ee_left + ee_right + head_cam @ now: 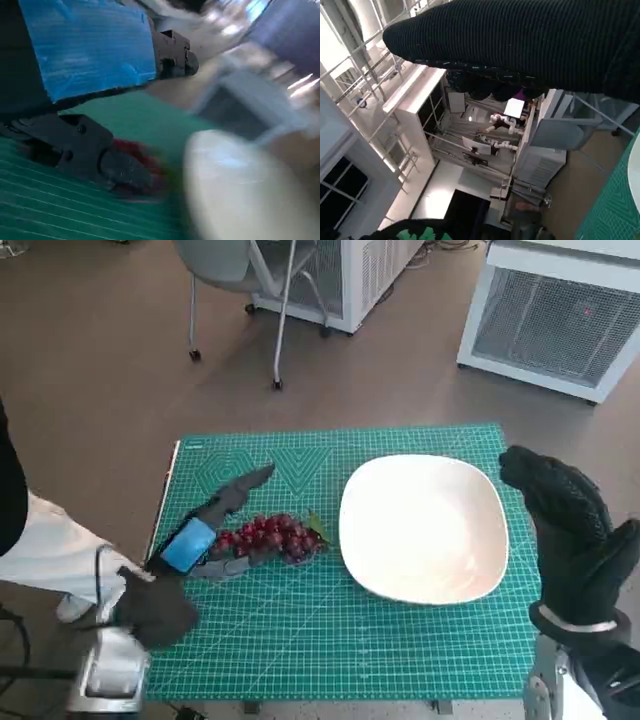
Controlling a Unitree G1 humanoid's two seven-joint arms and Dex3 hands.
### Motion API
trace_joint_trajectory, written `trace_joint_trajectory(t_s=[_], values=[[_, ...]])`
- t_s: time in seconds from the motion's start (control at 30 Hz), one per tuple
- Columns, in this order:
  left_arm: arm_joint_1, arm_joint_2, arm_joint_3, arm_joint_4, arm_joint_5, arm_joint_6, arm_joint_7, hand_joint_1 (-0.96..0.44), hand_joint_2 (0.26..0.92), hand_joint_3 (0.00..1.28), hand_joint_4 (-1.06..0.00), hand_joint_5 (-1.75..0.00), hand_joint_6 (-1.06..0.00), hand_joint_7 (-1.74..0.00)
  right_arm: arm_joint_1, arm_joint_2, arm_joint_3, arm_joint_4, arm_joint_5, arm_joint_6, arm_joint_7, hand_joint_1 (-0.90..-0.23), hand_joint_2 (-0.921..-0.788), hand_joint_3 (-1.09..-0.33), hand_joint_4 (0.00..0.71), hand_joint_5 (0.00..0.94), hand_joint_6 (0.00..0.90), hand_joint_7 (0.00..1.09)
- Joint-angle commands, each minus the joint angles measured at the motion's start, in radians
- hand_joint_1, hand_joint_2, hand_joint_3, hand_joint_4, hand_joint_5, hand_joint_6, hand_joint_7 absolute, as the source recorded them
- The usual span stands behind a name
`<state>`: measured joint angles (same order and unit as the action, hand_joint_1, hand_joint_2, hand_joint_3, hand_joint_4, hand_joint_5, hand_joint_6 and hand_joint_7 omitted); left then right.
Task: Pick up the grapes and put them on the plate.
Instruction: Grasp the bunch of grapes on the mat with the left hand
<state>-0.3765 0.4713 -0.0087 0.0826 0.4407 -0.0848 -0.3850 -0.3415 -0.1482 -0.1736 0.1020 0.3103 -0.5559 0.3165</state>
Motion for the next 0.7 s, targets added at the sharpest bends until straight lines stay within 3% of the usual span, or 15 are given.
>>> trace_joint_trajectory(t_s=[0.03, 0.3, 0.7], values=[[-0.063, 0.037, -0.107, -0.052, 0.17, 0.124, -0.02, -0.3, 0.707, 0.0, 0.0, 0.0, -0.14, -0.05, 0.007, -0.005, 0.0, 0.015, -0.001, 0.007, 0.009, -0.517, -0.921, -0.553, 0.462, 0.0, 0.102, 0.54], [-0.126, 0.013, -0.215, -0.012, 0.276, 0.264, -0.05, -0.31, 0.707, 0.0, 0.0, 0.0, -0.18, -0.04, 0.013, -0.007, -0.004, 0.013, 0.005, 0.006, 0.013, -0.522, -0.921, -0.552, 0.462, 0.0, 0.105, 0.54], [-0.175, -0.011, -0.267, 0.064, 0.261, 0.321, -0.046, -0.27, 0.713, 0.0, -0.04, -0.01, -0.23, -0.03, 0.025, -0.008, -0.008, -0.001, 0.01, 0.017, 0.013, -0.524, -0.921, -0.552, 0.461, 0.0, 0.109, 0.53]])
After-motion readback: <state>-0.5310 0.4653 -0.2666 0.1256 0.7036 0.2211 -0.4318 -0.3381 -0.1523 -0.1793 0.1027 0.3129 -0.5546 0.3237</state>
